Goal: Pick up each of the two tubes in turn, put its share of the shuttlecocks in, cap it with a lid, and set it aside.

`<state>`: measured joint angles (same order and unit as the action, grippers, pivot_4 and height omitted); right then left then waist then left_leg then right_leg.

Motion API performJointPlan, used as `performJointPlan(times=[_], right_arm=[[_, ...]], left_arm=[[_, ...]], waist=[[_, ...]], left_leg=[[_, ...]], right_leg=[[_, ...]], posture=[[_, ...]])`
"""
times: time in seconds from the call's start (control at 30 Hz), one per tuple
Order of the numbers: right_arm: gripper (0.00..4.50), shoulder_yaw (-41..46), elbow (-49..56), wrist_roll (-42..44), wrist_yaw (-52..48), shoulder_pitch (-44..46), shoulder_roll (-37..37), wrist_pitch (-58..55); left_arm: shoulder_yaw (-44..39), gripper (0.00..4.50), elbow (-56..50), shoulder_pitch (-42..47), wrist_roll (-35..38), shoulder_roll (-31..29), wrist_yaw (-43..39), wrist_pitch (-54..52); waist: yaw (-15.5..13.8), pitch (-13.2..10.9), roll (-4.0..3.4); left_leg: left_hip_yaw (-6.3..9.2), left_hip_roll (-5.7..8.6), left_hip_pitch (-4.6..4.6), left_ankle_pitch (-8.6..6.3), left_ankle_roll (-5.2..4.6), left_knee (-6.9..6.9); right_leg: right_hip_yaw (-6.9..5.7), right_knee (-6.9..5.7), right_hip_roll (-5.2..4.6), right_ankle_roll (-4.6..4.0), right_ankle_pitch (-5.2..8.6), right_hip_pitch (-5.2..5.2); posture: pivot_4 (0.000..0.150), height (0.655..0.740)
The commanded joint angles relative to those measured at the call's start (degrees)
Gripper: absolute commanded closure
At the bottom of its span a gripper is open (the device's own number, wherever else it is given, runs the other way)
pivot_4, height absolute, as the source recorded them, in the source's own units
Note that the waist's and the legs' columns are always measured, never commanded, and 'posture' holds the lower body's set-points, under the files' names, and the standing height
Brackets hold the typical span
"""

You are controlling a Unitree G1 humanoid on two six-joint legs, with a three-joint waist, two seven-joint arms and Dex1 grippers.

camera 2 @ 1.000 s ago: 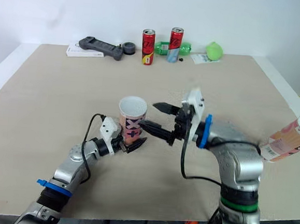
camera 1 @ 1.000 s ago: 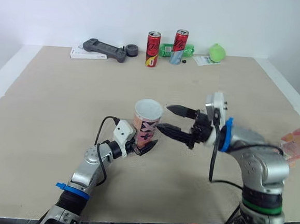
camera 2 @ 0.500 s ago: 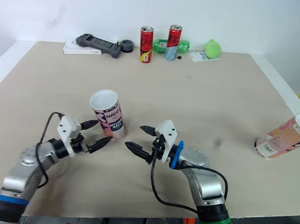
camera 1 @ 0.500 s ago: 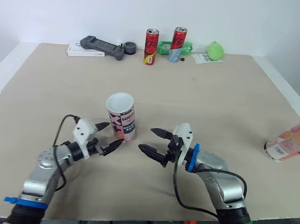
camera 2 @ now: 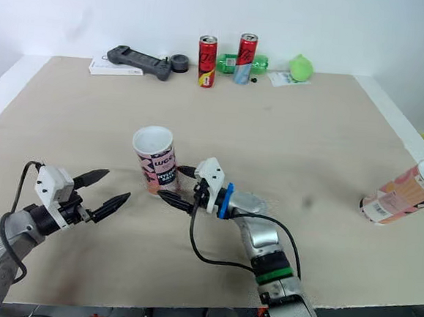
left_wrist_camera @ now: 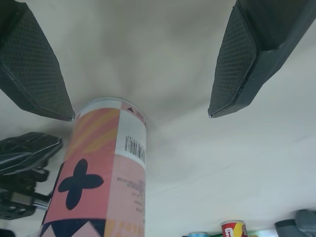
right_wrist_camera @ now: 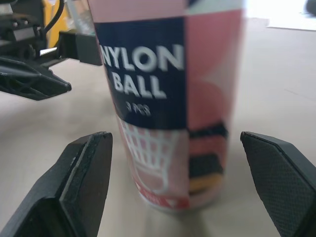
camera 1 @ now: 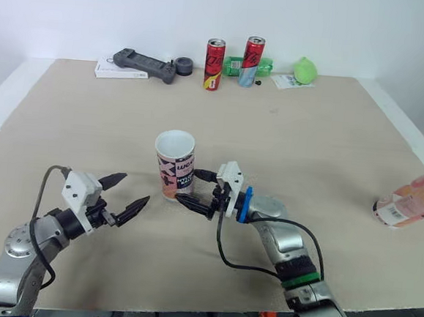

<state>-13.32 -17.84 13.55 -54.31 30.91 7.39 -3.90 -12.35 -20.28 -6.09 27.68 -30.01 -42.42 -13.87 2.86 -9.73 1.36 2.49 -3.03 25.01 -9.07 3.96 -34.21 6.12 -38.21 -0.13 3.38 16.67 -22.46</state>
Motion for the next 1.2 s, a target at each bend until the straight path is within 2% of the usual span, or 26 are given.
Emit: performJointPlan(times=[0.03, 0.27, 0.5, 0.57, 0.67, 0.7, 0.87, 1.0, 1.1, 1.2], right_arm=[[0.05, -0.2, -4.6, -0.3, -2.2, 4.1, -1.6, 3.3], [0.05, 1.1, -18.9, -1.1, -4.8, 12.5, -5.1, 8.8], [0.05, 1.3, -26.6, -2.2, -6.9, 15.9, -7.7, 13.0], [0.56, 1.9, -26.8, -1.9, -6.7, 15.8, -8.1, 13.5], [1.72, 2.5, -24.6, -1.3, -6.8, 14.3, -7.8, 12.8], [1.88, 2.6, -23.1, -1.2, -6.7, 13.3, -7.4, 12.4], [1.88, 5.8, -8.1, 1.6, -3.0, 5.5, -3.5, 5.3], [1.88, 15.3, 6.9, 3.0, 10.9, -2.7, 1.7, -0.3], [1.88, 22.6, 11.8, 1.9, 22.2, -5.8, 4.6, -2.9], [1.88, 28.5, 12.3, 0.1, 31.2, -8.0, 7.2, -3.9]], left_arm=[[-1.5, 0.04, -2.9, -0.5, 1.0, -0.5, 0.6, 0.0], [-2.1, 0.04, -5.1, -2.7, 1.3, -0.3, 1.9, 0.0], [-3.0, 0.04, -8.0, -5.7, 1.4, -0.1, 4.0, -0.5], [-3.1, 0.00, -8.5, -5.9, 1.6, -0.1, 4.6, -0.7], [-2.7, 0.00, -9.1, -5.3, 2.0, 0.0, 5.3, -1.5], [-2.3, 0.00, -9.2, -4.8, 2.0, -0.1, 5.5, -1.7], [1.5, 0.00, -9.2, -0.5, 1.3, 0.3, 6.8, -3.4], [9.3, 0.00, -6.7, 10.9, 0.5, 3.8, 7.8, -5.9], [13.8, 0.00, -1.7, 18.6, -0.7, 7.0, 7.1, -6.1], [18.4, 0.00, 5.3, 26.1, -2.4, 11.0, 5.0, -4.8]], waist=[[0.0, 0.0, 0.00], [0.1, 0.0, -0.01], [0.0, 0.0, -0.02], [0.0, 0.0, -0.02], [0.0, 0.0, -0.02], [0.0, 0.0, -0.02], [-0.3, 0.0, -0.03], [-1.4, -0.1, -0.09], [-1.0, -0.1, -0.10], [-0.8, -0.1, -0.11]], left_leg=[[0.01, -0.01, 0.00, 0.00, 0.00, 0.00], [0.00, -0.02, 0.00, 0.01, 0.01, -0.01], [0.01, -0.03, 0.00, 0.00, 0.01, -0.01], [0.01, -0.03, 0.00, 0.00, 0.01, -0.01], [0.02, -0.03, 0.00, 0.01, 0.02, -0.06], [0.02, -0.03, 0.00, 0.01, 0.01, -0.08], [0.04, 0.01, 0.02, 0.01, 0.02, -0.14], [0.12, 0.17, 0.10, 0.05, 0.09, -0.34], [0.06, 0.21, 0.07, 0.13, 0.11, -0.42], [0.07, 0.21, 0.04, 0.20, -0.01, -0.40]], right_leg=[[-0.01, -0.01, 0.01, -0.01, -0.01, 0.00], [0.01, -0.05, 0.03, -0.29, -0.17, -0.02], [0.01, -0.08, 0.04, -0.33, -0.17, -0.02], [0.01, -0.09, 0.05, -0.33, -0.17, -0.02], [0.00, -0.15, 0.05, -0.33, -0.17, -0.01], [0.00, -0.16, 0.05, -0.33, -0.17, -0.01], [-0.01, -0.22, 0.02, -0.31, -0.16, 0.00], [-0.10, -0.34, -0.11, -0.20, -0.14, 0.04], [0.01, -0.33, -0.12, -0.03, -0.24, 0.07], [0.04, -0.41, -0.05, -0.02, -0.25, 0.03]], posture=[[0.150, 0.7400], [0.150, 0.7400], [0.150, 0.7400], [0.150, 0.7400], [0.150, 0.7400], [0.150, 0.7400], [0.150, 0.7400], [0.150, 0.7400], [0.150, 0.7400], [0.150, 0.7400]])
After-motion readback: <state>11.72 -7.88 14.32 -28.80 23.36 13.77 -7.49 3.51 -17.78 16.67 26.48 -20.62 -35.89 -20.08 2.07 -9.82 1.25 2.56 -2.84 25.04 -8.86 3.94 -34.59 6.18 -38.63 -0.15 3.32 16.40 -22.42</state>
